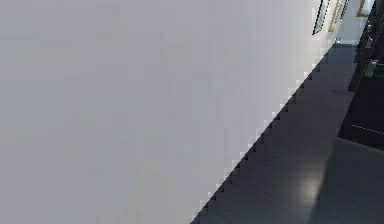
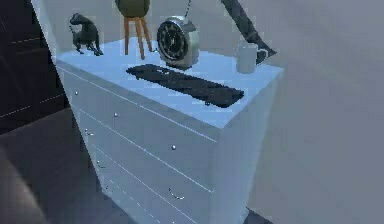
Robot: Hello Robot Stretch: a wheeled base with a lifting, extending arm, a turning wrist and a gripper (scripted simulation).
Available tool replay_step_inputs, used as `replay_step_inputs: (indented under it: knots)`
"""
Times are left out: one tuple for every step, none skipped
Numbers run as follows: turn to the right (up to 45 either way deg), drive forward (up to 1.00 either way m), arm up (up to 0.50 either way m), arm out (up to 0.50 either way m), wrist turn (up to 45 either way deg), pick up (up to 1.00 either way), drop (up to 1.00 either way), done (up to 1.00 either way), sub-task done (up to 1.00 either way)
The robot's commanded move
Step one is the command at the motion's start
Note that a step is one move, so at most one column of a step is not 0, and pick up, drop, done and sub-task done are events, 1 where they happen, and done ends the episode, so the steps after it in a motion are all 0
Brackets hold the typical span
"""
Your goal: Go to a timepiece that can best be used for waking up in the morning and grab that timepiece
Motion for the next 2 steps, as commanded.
replay_step_inputs:
  knots:
    - [0.0, 0.1, 0.0, 0.0, 0.0, 0.0, 0.0, 0.0, 0.0]
    - [30.0, 0.0, 0.0, 0.0, 0.0, 0.0, 0.0, 0.0, 0.0]
